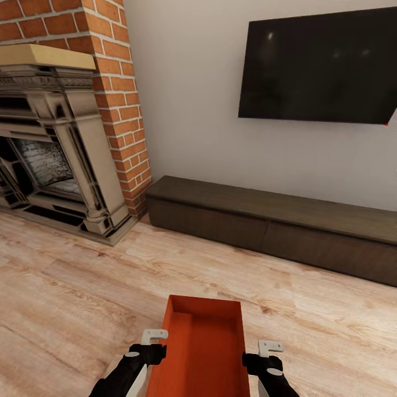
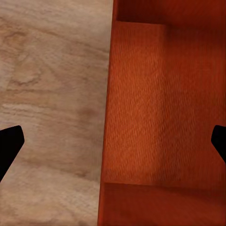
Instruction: Move the two storage containers from the living room to the garage. In the garage, place one container on the floor and stack the other container on top of it (either order is fine).
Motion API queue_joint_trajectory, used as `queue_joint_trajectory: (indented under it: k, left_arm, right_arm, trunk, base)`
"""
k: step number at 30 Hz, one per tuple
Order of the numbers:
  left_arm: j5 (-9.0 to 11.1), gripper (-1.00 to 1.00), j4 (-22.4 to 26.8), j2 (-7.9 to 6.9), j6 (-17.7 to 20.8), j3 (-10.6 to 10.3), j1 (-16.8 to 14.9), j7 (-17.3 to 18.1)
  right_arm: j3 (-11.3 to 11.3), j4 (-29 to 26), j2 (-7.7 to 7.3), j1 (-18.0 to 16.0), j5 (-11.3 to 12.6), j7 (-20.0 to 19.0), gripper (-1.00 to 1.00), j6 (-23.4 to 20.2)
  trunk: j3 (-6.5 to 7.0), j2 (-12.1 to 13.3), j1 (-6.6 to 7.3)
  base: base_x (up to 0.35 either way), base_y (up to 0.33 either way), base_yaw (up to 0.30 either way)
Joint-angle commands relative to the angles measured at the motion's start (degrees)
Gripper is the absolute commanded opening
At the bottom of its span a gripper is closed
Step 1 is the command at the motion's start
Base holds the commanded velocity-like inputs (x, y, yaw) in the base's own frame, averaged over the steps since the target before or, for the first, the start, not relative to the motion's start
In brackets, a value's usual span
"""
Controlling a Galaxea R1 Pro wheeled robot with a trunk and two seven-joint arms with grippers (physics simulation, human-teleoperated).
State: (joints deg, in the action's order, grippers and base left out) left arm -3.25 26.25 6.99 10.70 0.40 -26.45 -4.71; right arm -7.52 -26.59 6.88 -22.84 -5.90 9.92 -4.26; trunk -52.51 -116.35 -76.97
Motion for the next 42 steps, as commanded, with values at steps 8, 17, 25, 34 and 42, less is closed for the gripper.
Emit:
queue_joint_trajectory:
  k: [8,17,25,34,42]
  left_arm:
    - [-0.35,1.00,0.12,0.04,0.44,-0.03,0.00,-0.06]
    - [-0.36,1.00,0.03,-0.04,0.46,-0.05,0.00,-0.04]
    - [-0.36,1.00,0.00,-0.04,0.46,-0.07,0.00,-0.09]
    - [-0.36,1.00,0.00,-0.06,0.46,-0.07,0.00,-0.12]
    - [-0.36,1.00,0.03,-0.13,0.46,-0.06,0.00,-0.12]
  right_arm:
    - [-0.30,-0.12,0.07,-0.01,-0.56,0.01,1.00,-0.40]
    - [-0.30,-0.12,0.07,-0.01,-0.60,-0.08,1.00,-0.40]
    - [-0.30,-0.12,0.07,-0.01,-0.57,0.01,1.00,-0.45]
    - [-0.30,-0.12,0.07,-0.01,-0.60,0.01,1.00,-0.41]
    - [-0.30,-0.15,0.07,-0.01,-0.60,0.00,1.00,-0.40]
  trunk:
    - [-0.59,-1.22,-0.65]
    - [-2.20,-4.83,-2.63]
    - [-3.75,-8.04,-4.38]
    - [-6.12,-11.65,-6.36]
    - [-7.73,-14.86,-8.12]
  base:
    - [0.000,0.000,0.000]
    - [0.000,0.000,0.000]
    - [0.000,0.000,0.000]
    - [0.000,0.000,0.000]
    - [0.000,0.000,0.000]
